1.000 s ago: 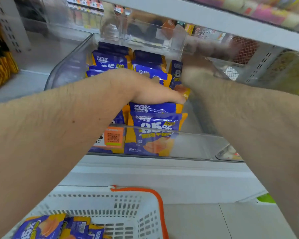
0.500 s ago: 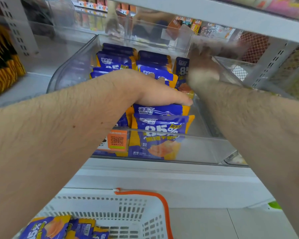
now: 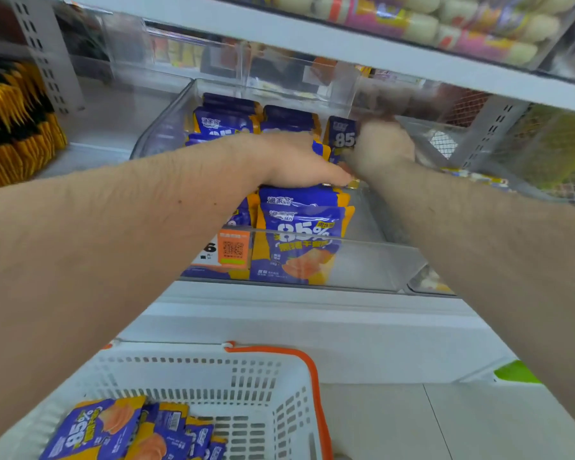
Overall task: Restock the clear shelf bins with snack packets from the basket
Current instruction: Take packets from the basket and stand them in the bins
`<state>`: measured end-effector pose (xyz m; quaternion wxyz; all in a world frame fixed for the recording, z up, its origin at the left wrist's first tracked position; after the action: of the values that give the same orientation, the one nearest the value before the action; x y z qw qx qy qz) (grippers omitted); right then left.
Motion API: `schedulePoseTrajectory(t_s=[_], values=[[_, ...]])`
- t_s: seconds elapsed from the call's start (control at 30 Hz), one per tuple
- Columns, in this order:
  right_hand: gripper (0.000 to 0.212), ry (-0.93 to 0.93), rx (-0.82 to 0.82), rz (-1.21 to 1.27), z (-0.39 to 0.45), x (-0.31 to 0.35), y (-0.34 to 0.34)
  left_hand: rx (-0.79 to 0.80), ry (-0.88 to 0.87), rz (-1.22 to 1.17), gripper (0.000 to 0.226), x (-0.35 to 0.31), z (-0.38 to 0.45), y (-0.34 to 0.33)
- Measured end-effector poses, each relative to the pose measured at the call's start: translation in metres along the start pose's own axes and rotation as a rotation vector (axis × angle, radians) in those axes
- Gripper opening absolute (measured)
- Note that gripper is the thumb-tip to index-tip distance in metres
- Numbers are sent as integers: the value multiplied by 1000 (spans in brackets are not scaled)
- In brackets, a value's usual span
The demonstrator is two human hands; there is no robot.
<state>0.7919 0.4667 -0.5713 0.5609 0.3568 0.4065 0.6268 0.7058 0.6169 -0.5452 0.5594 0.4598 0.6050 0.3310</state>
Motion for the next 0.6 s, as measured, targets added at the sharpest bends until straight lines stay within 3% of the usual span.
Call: schedulePoseTrajectory(t_s=[0.07, 0.2, 0.33, 0.5, 0.6], values=[[30, -51, -2, 47, -15, 3, 17, -169, -63, 94, 75, 0, -8, 0], [30, -54, -71, 195, -65, 23, 61, -363, -311, 2, 45, -11, -34, -5], [19, -72, -157, 340, -121, 39, 94, -542, -395, 29, 58, -19, -71, -17], [11, -33, -298, 519, -184, 61, 90, -706, -565, -226, 59, 9, -124, -53], [13, 51, -212, 666, -220, 84, 59, -710, -535, -360, 55, 43, -146, -94]])
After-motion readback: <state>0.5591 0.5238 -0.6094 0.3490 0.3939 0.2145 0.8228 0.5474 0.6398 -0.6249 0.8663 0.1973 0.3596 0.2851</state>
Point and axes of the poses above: each hand's wrist, its own z-axis towards the middle knuckle, its own y-axis out of the back of the hand, x = y × z, the point moved 1 cm from there along z, towards the middle knuckle, and after that the axes turned 7 degrees about y, right-handed, at the moved point
